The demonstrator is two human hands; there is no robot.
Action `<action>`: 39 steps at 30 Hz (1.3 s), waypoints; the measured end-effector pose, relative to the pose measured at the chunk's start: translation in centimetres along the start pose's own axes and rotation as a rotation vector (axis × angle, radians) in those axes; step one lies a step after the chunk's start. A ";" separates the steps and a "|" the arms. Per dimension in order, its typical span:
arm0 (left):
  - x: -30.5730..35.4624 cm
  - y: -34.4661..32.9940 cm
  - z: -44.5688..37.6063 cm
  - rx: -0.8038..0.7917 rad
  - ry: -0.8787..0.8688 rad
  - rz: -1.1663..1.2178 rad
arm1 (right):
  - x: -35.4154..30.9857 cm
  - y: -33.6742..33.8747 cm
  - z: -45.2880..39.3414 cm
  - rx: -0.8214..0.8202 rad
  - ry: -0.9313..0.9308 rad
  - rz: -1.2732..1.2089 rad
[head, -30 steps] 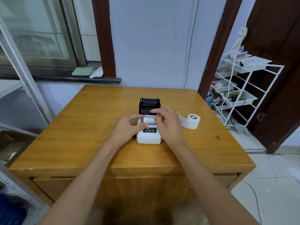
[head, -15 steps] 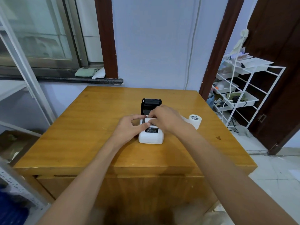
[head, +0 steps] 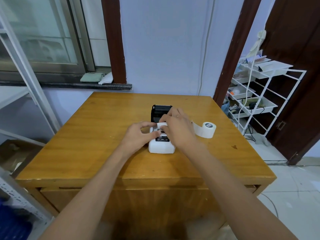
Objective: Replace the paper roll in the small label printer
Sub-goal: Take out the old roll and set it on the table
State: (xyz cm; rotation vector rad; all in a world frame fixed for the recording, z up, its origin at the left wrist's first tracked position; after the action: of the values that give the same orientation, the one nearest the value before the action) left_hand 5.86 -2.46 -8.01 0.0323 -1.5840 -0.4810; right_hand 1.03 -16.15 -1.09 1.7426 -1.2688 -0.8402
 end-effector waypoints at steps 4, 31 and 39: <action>0.0 0.1 0.1 -0.008 -0.002 -0.008 | 0.1 1.0 0.8 0.104 0.001 0.037; -0.6 -0.1 0.0 -0.012 0.010 0.037 | 8.6 1.2 9.0 0.230 -0.507 -0.151; -0.1 -0.2 0.5 -0.004 -0.001 0.010 | 7.6 -1.1 8.2 -0.029 -0.440 -0.081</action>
State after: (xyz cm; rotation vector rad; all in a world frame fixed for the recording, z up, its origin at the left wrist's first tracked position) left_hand 5.37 -2.45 -8.11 0.0212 -1.5835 -0.4766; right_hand -3.50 -25.11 -6.19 1.6472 -1.4614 -1.3350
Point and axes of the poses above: each hand's wrist, its own z-axis away from the middle knuckle, its own y-axis out of the back of the hand, x = y × z, the point moved 10 cm from there along -z, towards the middle knuckle, and after that the axes turned 10 degrees about y, right-handed, at the moved point
